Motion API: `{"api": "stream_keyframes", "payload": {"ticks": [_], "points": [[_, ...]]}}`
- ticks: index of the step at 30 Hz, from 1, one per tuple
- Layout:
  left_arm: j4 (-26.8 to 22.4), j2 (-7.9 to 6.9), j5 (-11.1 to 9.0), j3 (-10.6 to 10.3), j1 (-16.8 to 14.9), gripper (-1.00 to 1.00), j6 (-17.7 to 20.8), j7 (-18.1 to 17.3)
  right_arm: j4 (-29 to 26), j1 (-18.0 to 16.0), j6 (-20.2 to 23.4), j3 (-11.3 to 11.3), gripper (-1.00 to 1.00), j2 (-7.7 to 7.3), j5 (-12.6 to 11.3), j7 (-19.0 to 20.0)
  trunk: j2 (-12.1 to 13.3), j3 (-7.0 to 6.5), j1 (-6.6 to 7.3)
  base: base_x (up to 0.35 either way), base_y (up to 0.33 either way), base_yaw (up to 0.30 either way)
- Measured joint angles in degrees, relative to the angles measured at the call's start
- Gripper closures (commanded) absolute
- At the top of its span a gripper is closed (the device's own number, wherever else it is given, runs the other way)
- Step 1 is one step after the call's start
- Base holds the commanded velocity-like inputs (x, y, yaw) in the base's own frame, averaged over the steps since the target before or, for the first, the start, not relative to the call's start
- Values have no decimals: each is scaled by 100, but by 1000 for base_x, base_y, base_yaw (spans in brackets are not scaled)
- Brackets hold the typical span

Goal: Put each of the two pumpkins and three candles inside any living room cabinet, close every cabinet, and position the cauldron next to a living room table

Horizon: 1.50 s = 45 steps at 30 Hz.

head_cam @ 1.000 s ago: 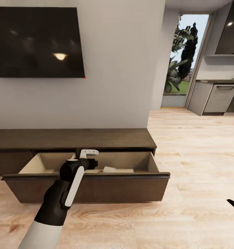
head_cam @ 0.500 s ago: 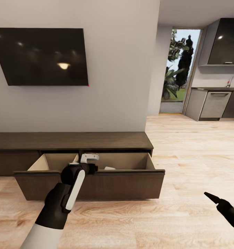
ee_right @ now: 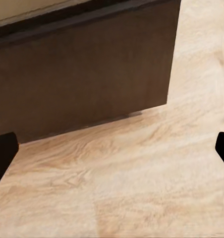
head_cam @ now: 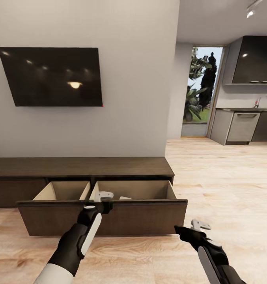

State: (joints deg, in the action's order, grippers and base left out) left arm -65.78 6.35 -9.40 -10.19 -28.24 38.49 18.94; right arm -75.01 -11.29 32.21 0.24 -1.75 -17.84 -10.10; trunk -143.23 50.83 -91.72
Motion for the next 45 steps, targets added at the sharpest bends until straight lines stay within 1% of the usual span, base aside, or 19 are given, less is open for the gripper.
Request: {"api": "stream_keyframes", "payload": {"ticks": [1, 3, 5, 8, 10, 11, 13, 16, 19, 21, 24, 26, 27, 29, 32, 35, 37, 40, 45], "points": [[175, 0, 1, 1, 2, -100, -191, 6, 350, -16, -295, 216, -100, 85, 12, -249, 1, -22, 3, 0, 0, 0], [349, 0, 10, -1, 3, -100, -394, 10, 693, -30, -563, 379, -100, 176, 33, -424, 73, -59, 42, 0, 0, 0], [635, 1, 12, -3, 8, -100, -788, 29, 1317, -53, -1062, 534, -100, 319, 49, -599, 154, -95, 86, 0, 0, 0], [759, 5, 6, -4, 152, -100, -1042, 27, 1905, -120, -1518, 618, -100, 416, 59, -676, 274, -149, 152, 0, 0, 0], [779, 7, 5, -24, 337, -100, -1185, 26, 2249, -157, -1874, 735, -100, 467, 82, -698, 354, -185, 196, 0, 0, 0], [802, 8, 4, -50, 425, -100, -1300, 36, 2431, -170, -2112, 848, -100, 490, 109, -710, 394, -203, 218, 0, 0, 0], [829, 9, 14, -74, 487, -100, -1431, 53, 2610, -179, -2310, 958, -100, 511, 137, -719, 474, -239, 262, 0, 0, 0], [932, 9, 26, -102, 598, -100, -1731, 87, 2905, -231, -2552, 1092, -100, 607, 186, -732, 595, -293, 328, 0, 0, 0], [986, 10, 31, -117, 670, -100, -1911, 158, 3034, -294, -2629, 1132, -100, 650, 209, -735, 715, -347, 394, 0, 0, 0], [1006, 10, 33, -181, 715, -100, -2065, 225, 3110, -365, -2671, 1150, -100, 673, 218, -736, 756, -365, 417, 0, 0, 0], [1088, 5, 38, -408, 758, -100, -2370, 333, 3443, -731, -2707, 1158, -100, 745, 223, -736, 756, -365, 417, 0, 0, 0], [1304, 8, 32, -543, 769, -100, -2637, 372, 4014, -1156, -2802, 1159, -100, 827, 236, -734, 757, -366, 417, 0, 0, 0], [1404, 9, 25, -610, 772, -100, -2775, 382, 4265, -1344, -2961, 1157, -100, 863, 242, -733, 756, -366, 417, 0, 0, 0], [1506, 10, 20, -701, 775, -100, -2957, 394, 4562, -1516, -3322, 1150, -100, 907, 254, -737, 756, -365, 417, 0, 0, 0], [1725, 11, 15, -775, 777, -100, -3319, 397, 4893, -1631, -3701, 1153, -100, 931, 247, -747, 756, -365, 417, 0, 0, 0], [1907, 8, 12, -812, 779, -100, -3618, 390, 5059, -1673, -3851, 1148, -100, 921, 245, -748, 756, -365, 417, 0, 0, 0], [1952, 6, 15, -820, 778, -100, -3675, 362, 5094, -1680, -3883, 1151, -100, 915, 248, -745, 756, -365, 417, 0, 0, 0], [2018, 4, 15, -824, 776, -100, -3713, 327, 5117, -1684, -3948, 1150, -100, 911, 253, -742, 875, -418, 482, 0, 0, 0], [2323, 3, 5, -823, 772, -100, -3734, 180, 5232, -1687, -4311, 1138, -100, 906, 248, -740, 1076, -508, 592, 0, 0, 0]]}}
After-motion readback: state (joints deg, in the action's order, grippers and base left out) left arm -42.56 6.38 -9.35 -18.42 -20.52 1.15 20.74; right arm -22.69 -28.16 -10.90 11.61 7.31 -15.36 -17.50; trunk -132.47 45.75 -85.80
